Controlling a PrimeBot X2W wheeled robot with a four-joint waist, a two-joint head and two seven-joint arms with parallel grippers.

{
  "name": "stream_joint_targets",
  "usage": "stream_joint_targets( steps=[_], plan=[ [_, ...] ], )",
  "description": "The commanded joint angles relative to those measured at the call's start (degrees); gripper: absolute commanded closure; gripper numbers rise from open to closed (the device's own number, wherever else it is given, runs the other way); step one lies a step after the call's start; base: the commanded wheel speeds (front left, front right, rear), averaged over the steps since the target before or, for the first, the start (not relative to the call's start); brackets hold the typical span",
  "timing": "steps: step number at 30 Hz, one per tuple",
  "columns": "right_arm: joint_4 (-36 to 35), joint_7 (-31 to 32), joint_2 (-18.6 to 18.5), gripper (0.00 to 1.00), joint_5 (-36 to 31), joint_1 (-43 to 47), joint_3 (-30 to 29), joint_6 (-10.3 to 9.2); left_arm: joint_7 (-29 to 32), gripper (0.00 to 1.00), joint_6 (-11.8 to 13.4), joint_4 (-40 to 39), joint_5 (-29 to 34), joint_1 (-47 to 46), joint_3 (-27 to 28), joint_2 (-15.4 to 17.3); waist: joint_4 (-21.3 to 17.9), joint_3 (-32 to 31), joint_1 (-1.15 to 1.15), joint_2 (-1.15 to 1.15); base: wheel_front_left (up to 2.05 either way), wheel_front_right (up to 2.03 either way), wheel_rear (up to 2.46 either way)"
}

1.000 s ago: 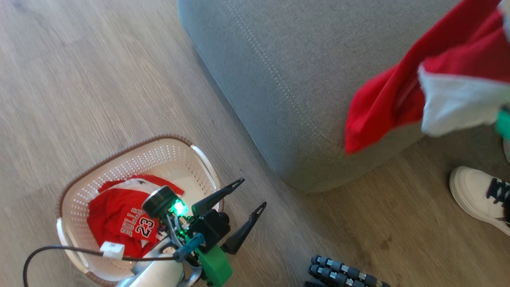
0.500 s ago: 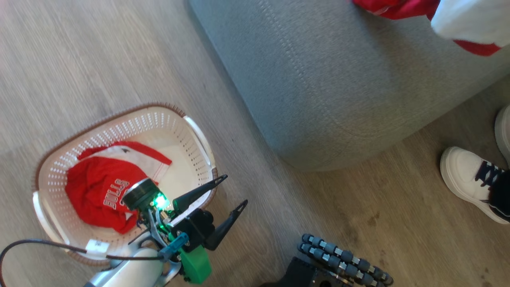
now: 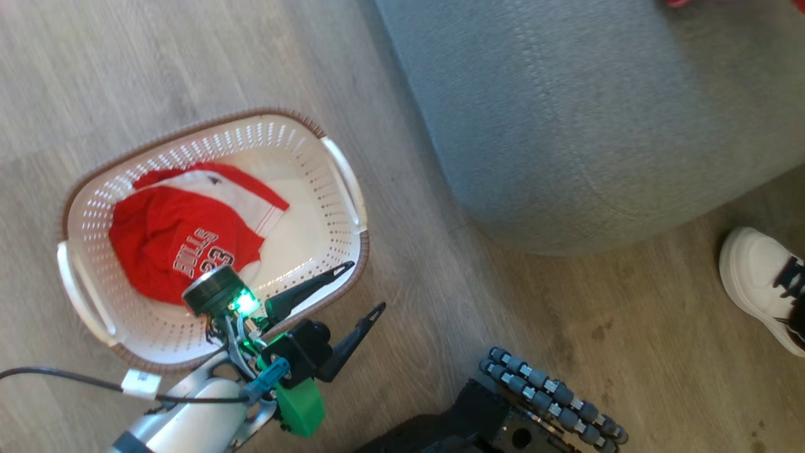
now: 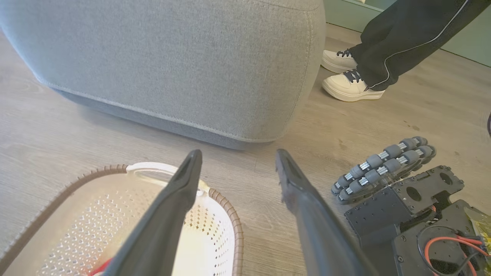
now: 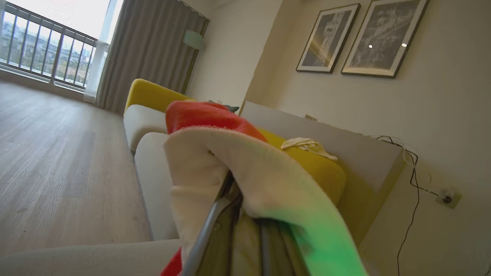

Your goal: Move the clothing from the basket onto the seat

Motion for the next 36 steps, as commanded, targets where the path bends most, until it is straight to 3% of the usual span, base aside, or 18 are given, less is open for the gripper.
stream_joint_targets(
  steps=[1,4,14,26,36],
  plan=[
    [1.92,-0.04,-1.28,1.0,2.61,-1.81,-2.54,-0.02,-0.56,0.0,0.03,-2.06,0.57,-0.73,1.53,0.74,1.41,1.45,0.0,0.0,0.0,0.0,0.0],
    [7.47,-0.04,-0.84,1.0,5.85,-4.22,-4.44,-0.02,-0.56,0.0,0.01,-2.21,0.63,-1.1,1.25,0.78,2.38,2.24,0.0,0.0,0.0,0.0,0.0],
    [20.23,-0.04,-0.52,1.0,17.39,-9.3,-0.75,-0.02,-0.56,0.0,-0.01,-2.56,0.74,-2.19,0.63,0.33,4.69,3.85,0.0,0.0,0.0,0.0,0.0],
    [39.19,2.11,-1.35,1.0,12.23,-10.45,3.3,-0.02,-0.56,0.0,0.01,-2.87,0.57,-3.16,0.44,-0.77,6.35,4.76,0.0,0.0,0.0,0.0,0.0],
    [43.34,2.19,0.31,1.0,12.86,-11.65,7.99,-0.02,-0.56,0.0,-0.02,-3.08,-0.06,-3.87,0.69,-0.96,6.76,5.1,0.0,0.0,0.0,0.0,0.0]
  ],
)
